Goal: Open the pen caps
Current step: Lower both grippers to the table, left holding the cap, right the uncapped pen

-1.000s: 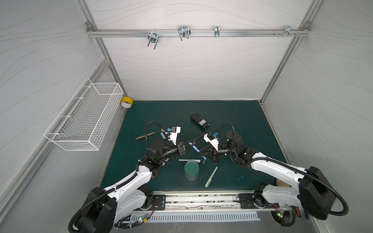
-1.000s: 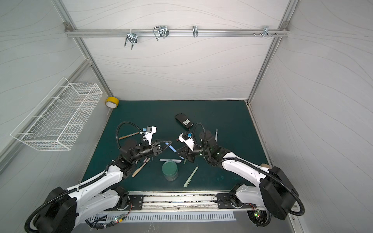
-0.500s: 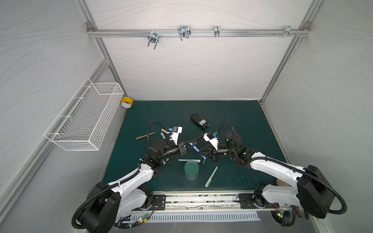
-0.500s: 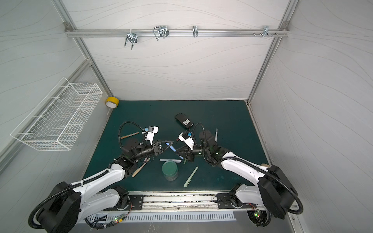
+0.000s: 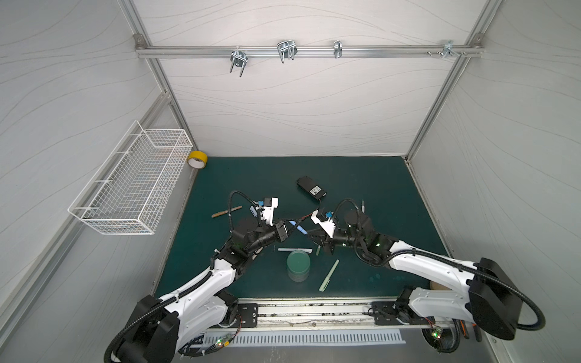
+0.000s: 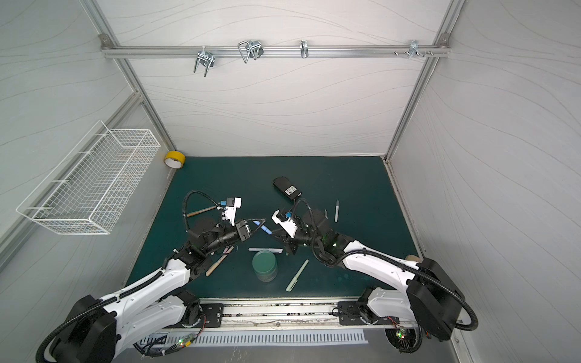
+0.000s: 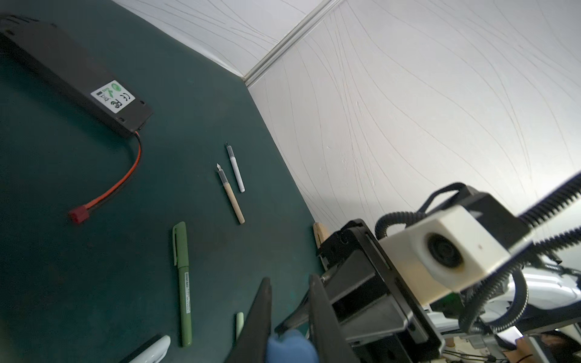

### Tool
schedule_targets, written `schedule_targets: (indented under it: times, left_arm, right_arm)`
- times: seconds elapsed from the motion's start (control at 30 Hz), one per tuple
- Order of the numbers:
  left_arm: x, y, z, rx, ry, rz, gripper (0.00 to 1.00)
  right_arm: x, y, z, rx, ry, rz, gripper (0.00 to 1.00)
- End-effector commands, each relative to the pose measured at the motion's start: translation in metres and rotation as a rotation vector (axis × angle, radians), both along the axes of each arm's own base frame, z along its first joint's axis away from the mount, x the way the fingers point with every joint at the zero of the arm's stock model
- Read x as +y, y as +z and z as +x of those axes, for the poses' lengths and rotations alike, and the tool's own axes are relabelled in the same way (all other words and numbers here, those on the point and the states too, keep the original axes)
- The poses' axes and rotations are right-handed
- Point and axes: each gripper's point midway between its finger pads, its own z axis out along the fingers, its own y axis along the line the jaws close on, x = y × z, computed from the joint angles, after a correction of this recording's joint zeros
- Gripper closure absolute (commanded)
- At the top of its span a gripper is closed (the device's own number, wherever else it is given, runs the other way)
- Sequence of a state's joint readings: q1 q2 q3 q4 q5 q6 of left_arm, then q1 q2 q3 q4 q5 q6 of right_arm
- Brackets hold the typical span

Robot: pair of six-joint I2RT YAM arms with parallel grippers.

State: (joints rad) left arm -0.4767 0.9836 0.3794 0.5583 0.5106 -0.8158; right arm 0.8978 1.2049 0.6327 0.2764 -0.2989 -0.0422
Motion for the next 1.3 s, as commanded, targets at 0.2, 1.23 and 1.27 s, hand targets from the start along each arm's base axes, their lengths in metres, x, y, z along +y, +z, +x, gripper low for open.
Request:
schedule_targets:
  times: [0.2, 1.23, 1.27]
  left_arm:
    - [0.029, 0.038, 0.036, -0.078, 0.155, -0.069, 1.0]
    - [0.12, -0.052, 0.112, 0.306, 0.657, 0.305, 1.0]
    - [0.122, -0.061, 0.118, 0.337, 0.659, 0.356, 1.0]
  right_arm:
    - [-0.013, -0.006, -0.008, 0.291, 0.171, 0.036, 1.0]
    - [-0.1, -0.042, 0.099, 0.204, -0.59, -0.131, 1.0]
    - [-0.113, -0.045, 0.107, 0.23, -0.657, -0.132, 1.0]
